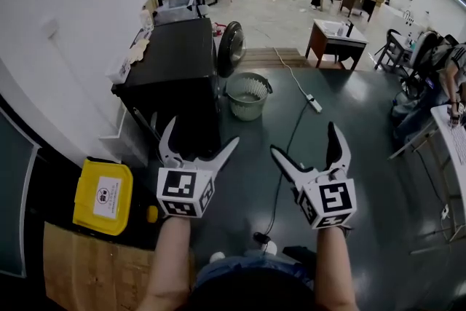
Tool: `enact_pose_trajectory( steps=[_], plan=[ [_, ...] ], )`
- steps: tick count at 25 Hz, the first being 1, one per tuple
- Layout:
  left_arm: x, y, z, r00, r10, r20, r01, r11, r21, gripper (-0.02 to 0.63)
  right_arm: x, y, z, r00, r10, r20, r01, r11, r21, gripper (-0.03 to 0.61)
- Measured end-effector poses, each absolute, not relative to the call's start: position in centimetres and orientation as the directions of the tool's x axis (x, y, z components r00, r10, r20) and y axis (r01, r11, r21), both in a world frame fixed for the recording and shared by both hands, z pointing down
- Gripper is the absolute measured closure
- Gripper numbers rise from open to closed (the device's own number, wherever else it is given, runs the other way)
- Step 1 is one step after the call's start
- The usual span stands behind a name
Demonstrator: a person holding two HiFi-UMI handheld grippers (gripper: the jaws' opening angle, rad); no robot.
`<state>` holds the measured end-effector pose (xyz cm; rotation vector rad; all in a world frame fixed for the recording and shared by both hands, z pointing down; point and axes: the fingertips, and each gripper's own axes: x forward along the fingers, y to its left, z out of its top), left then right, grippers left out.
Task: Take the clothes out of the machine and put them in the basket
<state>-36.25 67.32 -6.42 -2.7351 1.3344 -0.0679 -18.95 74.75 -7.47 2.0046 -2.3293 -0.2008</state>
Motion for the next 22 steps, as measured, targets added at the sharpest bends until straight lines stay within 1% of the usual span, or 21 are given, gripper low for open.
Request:
enact_pose_trajectory(
  steps=[3,7,11,17,22],
  plan=[
    [-34.2,66.7,-6.0,0.597,-0.802,-0.006,-0.798,-0.594,-0.106,0.052,-16.7,73.9,-7.3,-0.181,-0.983,-0.029,-0.971,0.174,0.166,0.011],
    [-31.3,66.2,-5.8,0.558,-0.830,-0.013,-0.826,-0.554,-0.104,0.052,-13.0,72.8,-6.6,-0.176,-0.984,0.007,-0.959,0.173,0.225,0.014],
    [-29.2,66.2,-5.2,0.523,-0.852,-0.004,-0.848,-0.521,-0.095,0.052,-9.7,72.4,-5.7,-0.210,-0.977,0.027,-0.953,0.210,0.218,0.014],
    [-27.0,64.8,-5.1,0.514,-0.858,0.021,-0.849,-0.512,-0.131,0.052,-5.3,70.6,-5.3,-0.166,-0.985,0.037,-0.963,0.170,0.211,0.014],
    [-26.0,61.7,-4.5,0.498,-0.866,0.049,-0.856,-0.500,-0.133,0.052,-3.5,68.1,-4.4,-0.155,-0.987,0.053,-0.970,0.162,0.182,0.014]
  ],
)
